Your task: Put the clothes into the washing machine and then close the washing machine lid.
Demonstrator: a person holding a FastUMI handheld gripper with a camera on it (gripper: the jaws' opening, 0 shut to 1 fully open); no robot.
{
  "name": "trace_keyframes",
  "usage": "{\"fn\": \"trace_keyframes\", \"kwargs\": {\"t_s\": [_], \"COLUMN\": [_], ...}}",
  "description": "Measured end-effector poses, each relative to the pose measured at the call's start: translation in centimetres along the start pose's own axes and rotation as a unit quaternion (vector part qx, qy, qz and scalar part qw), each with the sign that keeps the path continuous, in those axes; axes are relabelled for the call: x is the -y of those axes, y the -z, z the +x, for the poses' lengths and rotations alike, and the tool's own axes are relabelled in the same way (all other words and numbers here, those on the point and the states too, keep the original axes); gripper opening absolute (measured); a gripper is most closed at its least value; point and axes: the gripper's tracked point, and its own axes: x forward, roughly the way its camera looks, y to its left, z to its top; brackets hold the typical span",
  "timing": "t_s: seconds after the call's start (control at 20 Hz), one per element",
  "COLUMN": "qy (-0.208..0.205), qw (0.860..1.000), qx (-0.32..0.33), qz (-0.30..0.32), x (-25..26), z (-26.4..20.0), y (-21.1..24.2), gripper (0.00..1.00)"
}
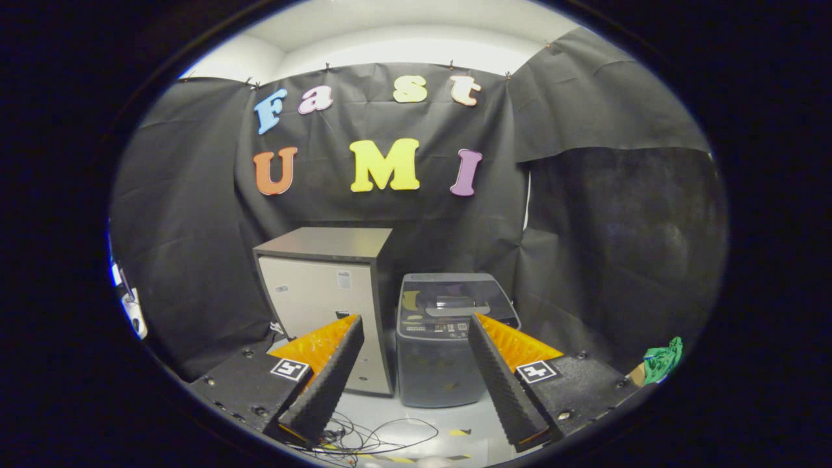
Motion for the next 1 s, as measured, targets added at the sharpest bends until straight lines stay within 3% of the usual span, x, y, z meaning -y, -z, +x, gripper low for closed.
{"fn": "trace_keyframes", "kwargs": {"t_s": [1.0], "qy": [0.014], "qw": [1.000], "qx": [0.003], "qz": [-0.003], "x": [0.2], "z": [0.0], "y": [-0.2], "gripper": [1.00]}}
